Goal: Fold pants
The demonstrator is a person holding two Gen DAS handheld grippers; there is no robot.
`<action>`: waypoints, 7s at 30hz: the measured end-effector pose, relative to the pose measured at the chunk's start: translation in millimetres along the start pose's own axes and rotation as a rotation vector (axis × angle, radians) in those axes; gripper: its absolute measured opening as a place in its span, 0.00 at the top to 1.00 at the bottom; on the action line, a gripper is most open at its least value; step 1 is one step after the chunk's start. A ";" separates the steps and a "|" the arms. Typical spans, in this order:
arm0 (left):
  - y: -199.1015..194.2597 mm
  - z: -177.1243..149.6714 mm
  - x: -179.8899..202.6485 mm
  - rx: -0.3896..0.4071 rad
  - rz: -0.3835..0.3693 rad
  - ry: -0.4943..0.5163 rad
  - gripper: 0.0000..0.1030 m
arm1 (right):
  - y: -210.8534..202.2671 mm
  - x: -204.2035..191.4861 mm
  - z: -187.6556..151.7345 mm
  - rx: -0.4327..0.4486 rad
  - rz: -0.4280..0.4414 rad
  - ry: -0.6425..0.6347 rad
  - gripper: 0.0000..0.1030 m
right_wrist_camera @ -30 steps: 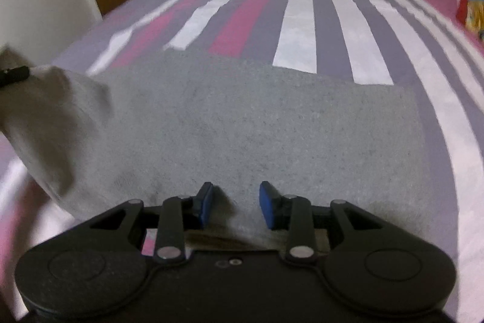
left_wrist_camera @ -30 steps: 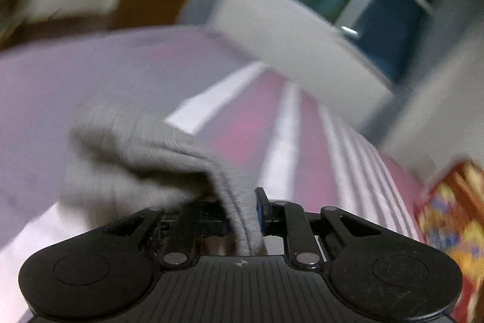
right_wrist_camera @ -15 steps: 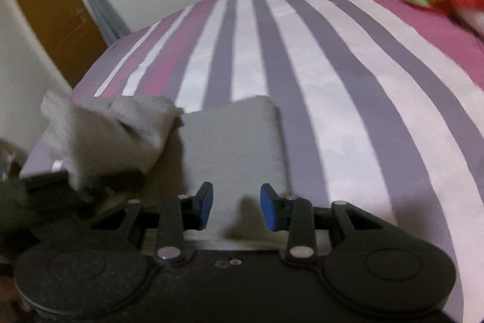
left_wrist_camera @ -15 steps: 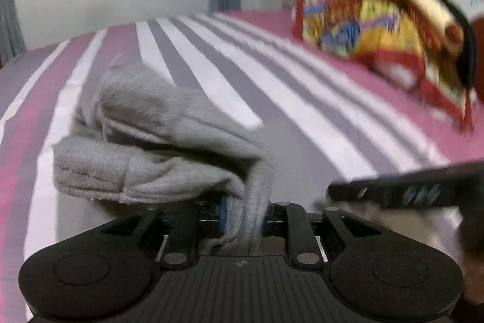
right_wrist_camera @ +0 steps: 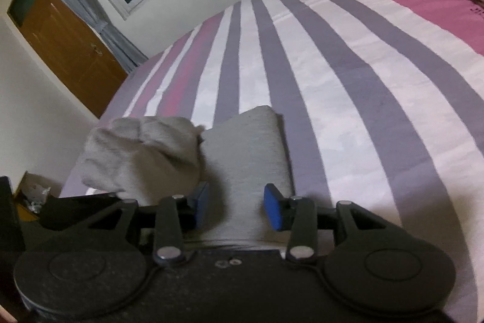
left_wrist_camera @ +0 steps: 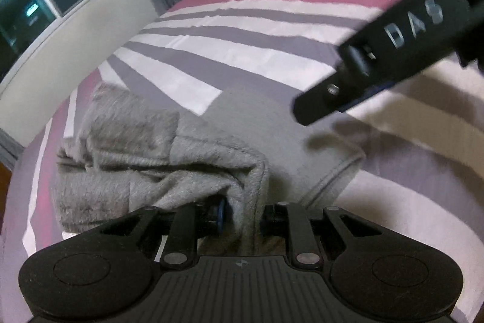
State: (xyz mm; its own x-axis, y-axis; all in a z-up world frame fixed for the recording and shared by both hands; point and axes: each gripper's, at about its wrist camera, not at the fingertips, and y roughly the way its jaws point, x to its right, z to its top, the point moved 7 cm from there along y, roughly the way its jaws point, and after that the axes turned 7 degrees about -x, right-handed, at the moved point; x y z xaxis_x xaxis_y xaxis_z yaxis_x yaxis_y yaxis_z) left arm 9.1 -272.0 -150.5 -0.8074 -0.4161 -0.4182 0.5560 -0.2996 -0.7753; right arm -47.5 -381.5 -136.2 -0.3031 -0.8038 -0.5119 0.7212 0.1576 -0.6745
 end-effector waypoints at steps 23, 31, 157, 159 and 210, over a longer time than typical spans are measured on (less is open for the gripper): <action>-66.9 -11.1 3.4 0.113 -0.074 -0.017 0.81 | 19.9 -18.1 8.5 -0.054 0.079 0.011 0.20; -57.8 -68.0 -85.3 -0.009 -0.155 -0.569 0.80 | 37.4 -1.5 15.5 -0.041 0.048 0.207 0.67; 109.2 -25.2 -218.1 -0.056 0.052 -0.760 0.37 | 129.6 -79.1 80.5 -0.018 -0.355 -0.401 0.55; 104.9 -23.5 -217.0 -0.068 0.056 -0.755 0.37 | 124.4 -81.1 74.5 -0.012 -0.357 -0.399 0.55; -170.9 -74.0 -141.0 -0.009 0.225 -0.814 0.00 | -123.4 -165.0 -10.4 0.249 -0.223 -0.333 0.25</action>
State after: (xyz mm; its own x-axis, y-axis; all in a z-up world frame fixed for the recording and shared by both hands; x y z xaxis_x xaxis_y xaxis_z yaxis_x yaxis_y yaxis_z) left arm 13.4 -98.6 6.0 -0.2817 -0.9549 -0.0942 0.6819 -0.1302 -0.7198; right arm -92.9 -262.3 26.0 -0.2805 -0.9492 -0.1428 0.8011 -0.1496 -0.5795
